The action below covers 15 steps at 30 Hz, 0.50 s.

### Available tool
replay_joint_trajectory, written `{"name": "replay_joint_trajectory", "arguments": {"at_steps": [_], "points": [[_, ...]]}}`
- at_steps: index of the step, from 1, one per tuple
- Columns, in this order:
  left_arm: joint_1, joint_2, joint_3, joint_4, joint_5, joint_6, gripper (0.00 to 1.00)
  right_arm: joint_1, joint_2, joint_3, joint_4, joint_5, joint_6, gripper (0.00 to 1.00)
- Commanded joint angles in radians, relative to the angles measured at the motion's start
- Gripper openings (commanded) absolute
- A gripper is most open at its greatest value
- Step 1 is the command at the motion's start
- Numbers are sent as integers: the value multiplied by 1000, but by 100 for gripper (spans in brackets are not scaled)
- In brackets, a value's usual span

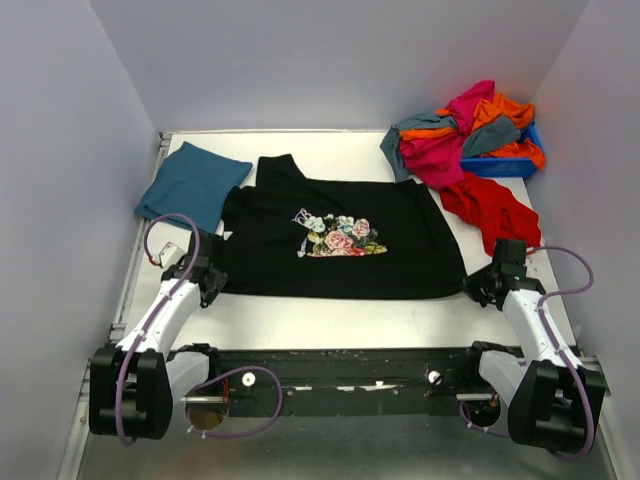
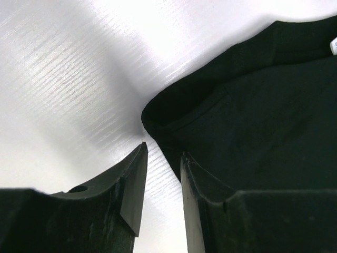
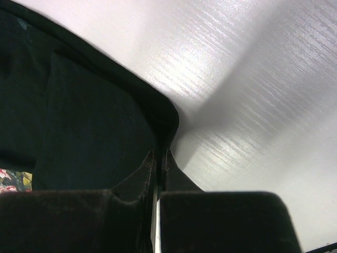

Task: Fold and stack the t-shirts
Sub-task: Fold the flattened tshirt in 1/3 of the way

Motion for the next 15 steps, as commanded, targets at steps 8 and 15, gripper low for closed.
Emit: {"name": "replay_joint_trajectory", "arguments": {"at_steps": [8, 15], "points": [[15, 224, 70, -29, -60, -36, 48, 0, -23, -13, -6, -17, -7, 9], [29, 229, -24, 120, -3, -35, 0, 0, -26, -10, -13, -14, -6, 8]]}}
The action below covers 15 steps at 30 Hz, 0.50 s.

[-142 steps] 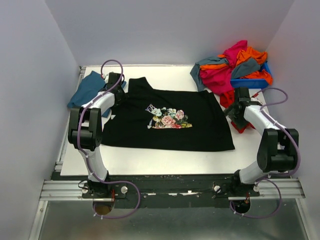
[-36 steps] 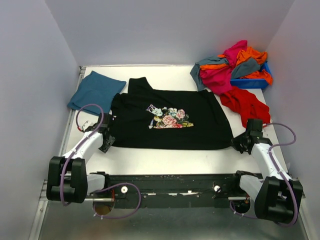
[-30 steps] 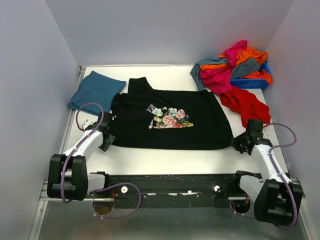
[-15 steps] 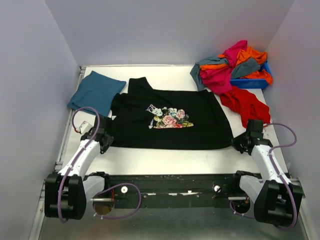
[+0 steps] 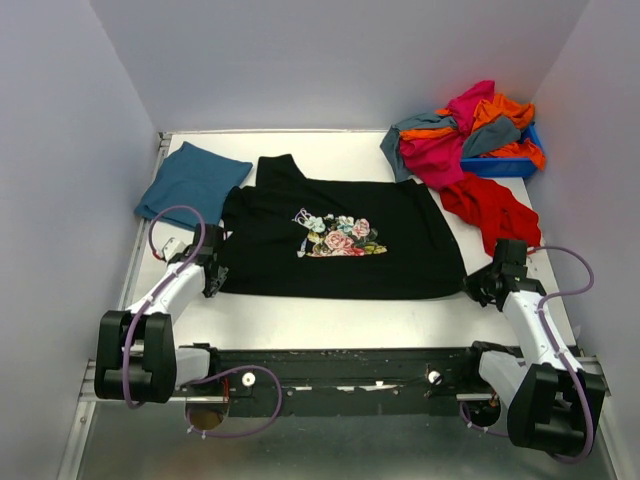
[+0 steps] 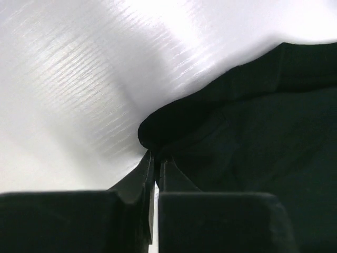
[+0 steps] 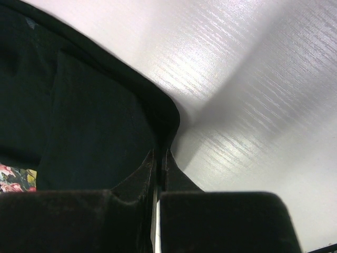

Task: Fold and stack the t-shirts
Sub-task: Fold the flattened tshirt in 1/3 of the way

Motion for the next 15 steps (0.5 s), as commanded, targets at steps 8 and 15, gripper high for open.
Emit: {"name": "replay_joint_trajectory", "arguments": {"at_steps": [8, 15], "points": [[63, -186, -129, 75, 34, 16, 0, 1, -18, 24, -49, -2, -16, 6], [63, -409, -4, -123, -12, 39, 0, 0, -23, 136, -170, -14, -52, 1]]}}
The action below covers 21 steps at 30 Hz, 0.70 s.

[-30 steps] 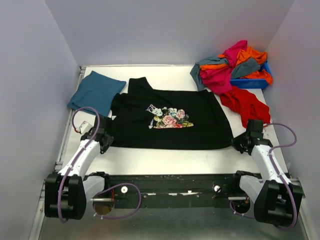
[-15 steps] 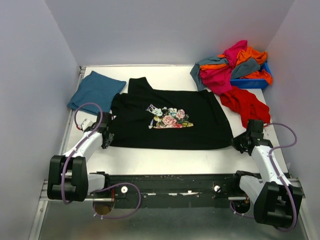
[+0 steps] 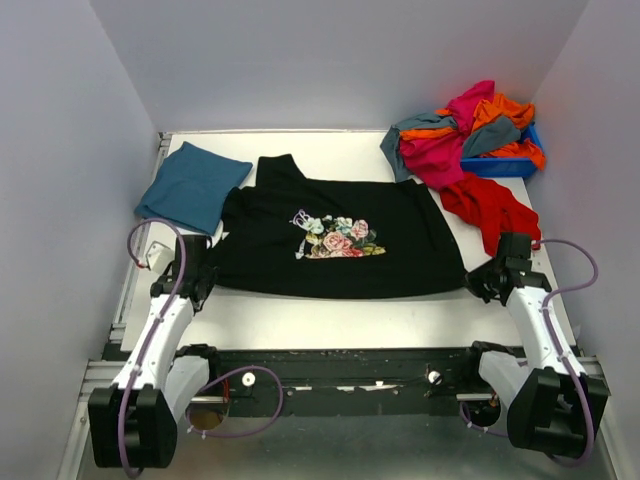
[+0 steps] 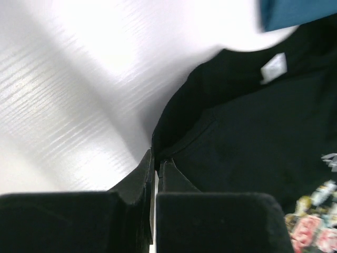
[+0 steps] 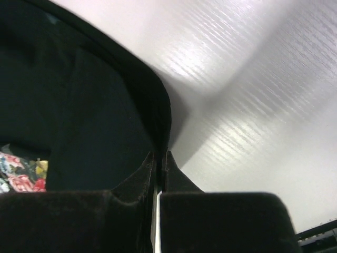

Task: Fold and stack the t-shirts
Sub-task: Fold the flattened tshirt in 1/3 of the way

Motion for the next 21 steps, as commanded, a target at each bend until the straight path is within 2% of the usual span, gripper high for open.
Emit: {"name": "replay_joint_trajectory", "arguments": {"at_steps": [1, 6, 11, 15, 17, 21], "points": [[9, -116, 126, -148, -47, 42, 0, 1, -26, 93, -90, -34, -33, 1], [11, -152, 250, -193, -60, 75, 0, 0, -46, 184, -75, -97, -10, 1], [9, -92, 477, -176, -93, 96, 0, 1, 14, 444, -83, -179, 79, 1], [9, 15, 779, -182, -84, 133, 0, 1, 70, 706, -118, -238, 99, 1], [9, 67, 949, -196, -59, 170, 0, 0, 77, 852, -155, -227, 81, 1], [9, 150, 1277, -254, -60, 220, 0, -2, 26, 1032, -179, -183, 49, 1]]}}
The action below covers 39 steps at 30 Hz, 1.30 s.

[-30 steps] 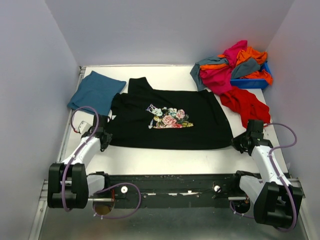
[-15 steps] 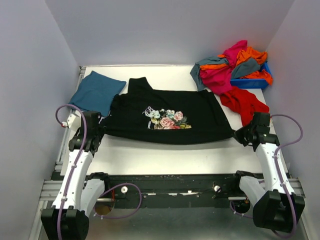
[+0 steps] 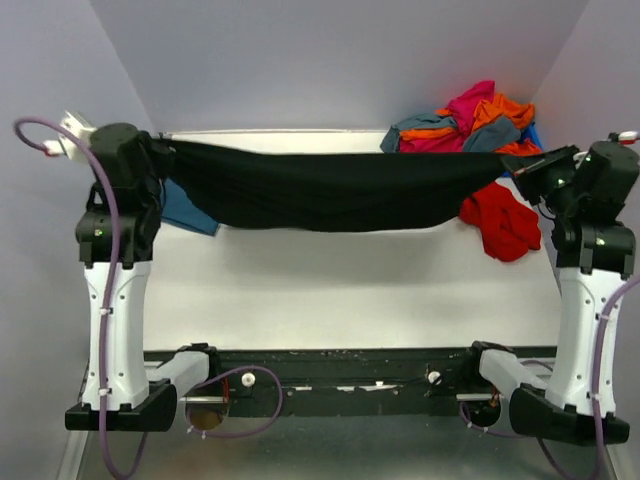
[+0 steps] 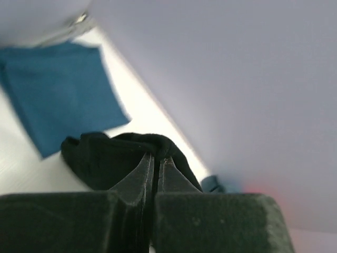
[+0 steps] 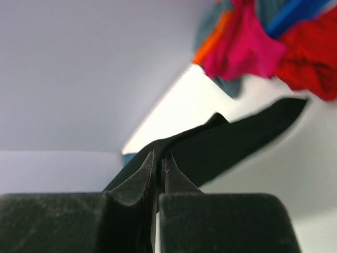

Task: Fold and stack the t-shirts
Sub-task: Fold the flattened tshirt in 1/3 of the way

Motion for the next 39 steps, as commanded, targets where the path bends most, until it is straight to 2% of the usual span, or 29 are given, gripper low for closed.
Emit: {"name": "replay_joint_trajectory", "arguments": {"at_steps": [1, 4, 8, 13, 17, 20, 22, 25, 27, 29, 31, 36, 39], "points": [[9, 54, 356, -46, -37, 101, 0, -1, -85, 176, -43, 15, -26, 1], [9, 66, 491, -57, -64, 124, 0, -1, -156, 169, 58, 6, -26, 1], [9, 83, 571, -33, -81, 138, 0, 0, -124, 224, 63, 0, -23, 1], [9, 187, 578, -34, -89, 99, 0, -3, 36, 268, 58, -87, 8, 1], [61, 290, 515, -20, -75, 52, 0, -1, 198, 259, 128, -184, 60, 1], [103, 393, 548, -2, -28, 32, 0, 0, 347, 311, 227, -308, 118, 1], [123, 498, 670, -23, 9, 26, 0, -3, 479, 456, 218, -365, 132, 1], [143, 698, 1035, -106, 84, 10, 0, -3, 648, 723, 147, -394, 138, 1], [155, 764, 1130, -68, 150, -3, 0, -6, 758, 907, 123, -432, 158, 1], [170, 755, 1081, 50, 211, -33, 0, -13, 845, 1027, 124, -474, 187, 1], [172, 726, 1017, 125, 219, -42, 0, -21, 875, 1058, 150, -505, 209, 1], [190, 680, 894, 184, 241, -34, 0, -41, 851, 902, 214, -532, 187, 1], [203, 637, 748, 249, 293, -22, 0, -46, 809, 758, 234, -537, 150, 1]]}}
